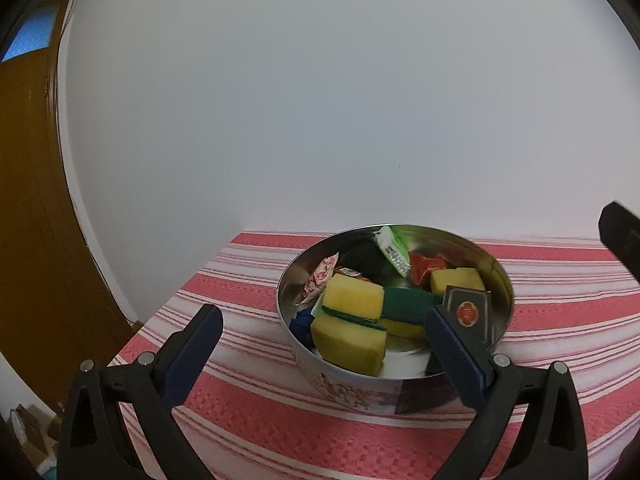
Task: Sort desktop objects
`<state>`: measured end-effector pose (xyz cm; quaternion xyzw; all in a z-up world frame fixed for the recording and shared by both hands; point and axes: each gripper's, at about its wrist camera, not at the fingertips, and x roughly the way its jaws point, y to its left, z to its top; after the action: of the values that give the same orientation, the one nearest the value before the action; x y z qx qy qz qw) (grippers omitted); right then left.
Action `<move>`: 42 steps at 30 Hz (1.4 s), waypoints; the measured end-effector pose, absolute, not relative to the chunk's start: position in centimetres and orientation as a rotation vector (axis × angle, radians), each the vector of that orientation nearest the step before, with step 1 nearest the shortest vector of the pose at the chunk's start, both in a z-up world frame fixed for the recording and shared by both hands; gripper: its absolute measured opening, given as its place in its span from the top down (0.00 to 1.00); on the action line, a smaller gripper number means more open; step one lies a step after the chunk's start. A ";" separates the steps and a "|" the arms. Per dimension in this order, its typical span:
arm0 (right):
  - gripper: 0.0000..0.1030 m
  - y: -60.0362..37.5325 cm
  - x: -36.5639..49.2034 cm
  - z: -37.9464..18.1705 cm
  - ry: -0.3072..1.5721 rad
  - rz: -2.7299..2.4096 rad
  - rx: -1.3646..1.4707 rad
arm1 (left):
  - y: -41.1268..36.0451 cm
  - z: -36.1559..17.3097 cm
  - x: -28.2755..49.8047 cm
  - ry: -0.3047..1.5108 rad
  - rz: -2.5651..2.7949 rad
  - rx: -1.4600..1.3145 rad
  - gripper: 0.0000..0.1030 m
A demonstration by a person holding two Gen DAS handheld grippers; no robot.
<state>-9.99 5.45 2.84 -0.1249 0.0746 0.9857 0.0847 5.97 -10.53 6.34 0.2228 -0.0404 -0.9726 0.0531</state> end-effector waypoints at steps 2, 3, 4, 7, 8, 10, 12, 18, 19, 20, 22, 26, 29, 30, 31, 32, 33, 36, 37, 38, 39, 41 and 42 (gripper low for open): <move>0.00 5.8 -9.7 3.0 0.256 2.944 -0.374 | -10.3 6.8 6.5 -0.141 -2.954 0.661 0.01; 0.00 5.9 -9.6 3.0 0.270 2.950 -0.376 | -10.2 6.9 6.7 -0.151 -2.955 0.654 0.01; 0.00 5.9 -9.5 3.1 0.278 2.953 -0.376 | -10.2 7.1 6.8 -0.160 -2.956 0.647 0.01; 0.00 5.7 -9.2 3.5 0.268 2.953 -0.368 | -10.1 7.6 7.2 -0.168 -2.973 0.631 0.01; 0.00 5.6 -9.2 3.5 0.260 2.954 -0.365 | -10.2 7.9 7.3 -0.160 -2.980 0.632 0.01; 0.00 5.3 -9.0 3.8 0.241 2.955 -0.355 | -10.5 8.3 7.4 -0.125 -2.995 0.642 0.01; 0.00 5.2 -9.2 3.8 0.230 2.958 -0.347 | -10.9 8.5 7.4 -0.077 -3.008 0.663 0.01; 0.00 4.9 -9.5 4.0 0.205 2.972 -0.345 | -11.2 8.8 7.3 -0.057 -3.009 0.668 0.01; 0.00 4.8 -9.4 4.1 0.199 2.972 -0.343 | -11.2 8.9 7.3 -0.062 -3.007 0.665 0.01; 0.00 4.6 -9.5 4.0 0.196 2.971 -0.340 | -11.3 8.9 7.2 -0.061 -3.006 0.666 0.01; 0.00 4.5 -9.4 4.1 0.194 2.974 -0.340 | -11.4 9.0 7.3 -0.050 -3.007 0.674 0.01; 0.00 4.2 -9.5 4.1 0.189 2.978 -0.343 | -11.5 9.0 7.1 -0.052 -3.005 0.687 0.01; 0.00 4.0 -9.5 4.1 0.184 2.973 -0.336 | -11.5 8.9 7.0 -0.061 -3.006 0.690 0.01; 0.00 4.0 -9.5 4.1 0.184 2.971 -0.336 | -11.6 8.9 6.9 -0.062 -3.007 0.693 0.01; 0.00 4.1 -9.5 4.1 0.184 2.972 -0.338 | -11.6 8.9 6.9 -0.060 -3.006 0.696 0.01; 0.00 4.1 -9.5 4.1 0.185 2.970 -0.339 | -11.6 8.9 6.8 -0.058 -3.005 0.697 0.01; 0.00 4.1 -9.5 4.1 0.186 2.970 -0.341 | -11.6 8.9 6.8 -0.057 -3.003 0.700 0.01; 0.00 4.2 -9.5 4.0 0.195 2.971 -0.345 | -11.6 8.8 6.6 -0.057 -3.000 0.708 0.01; 0.00 4.3 -9.5 4.0 0.197 2.973 -0.347 | -11.6 8.7 6.6 -0.057 -3.000 0.711 0.01; 0.00 4.3 -9.5 4.0 0.197 2.972 -0.348 | -11.6 8.6 6.5 -0.057 -2.999 0.716 0.01; 0.00 4.3 -9.6 4.0 0.195 2.970 -0.350 | -11.6 8.6 6.5 -0.056 -2.997 0.720 0.01; 0.00 4.3 -9.6 4.0 0.193 2.971 -0.352 | -11.6 8.6 6.4 -0.053 -2.996 0.723 0.01; 0.00 4.3 -9.6 3.9 0.192 2.973 -0.352 | -11.6 8.6 6.4 -0.054 -2.996 0.724 0.01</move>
<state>-9.56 4.33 3.93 -0.1171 0.0640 0.9885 0.0710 6.42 -11.61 8.56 0.2347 -0.0174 -0.9715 0.0294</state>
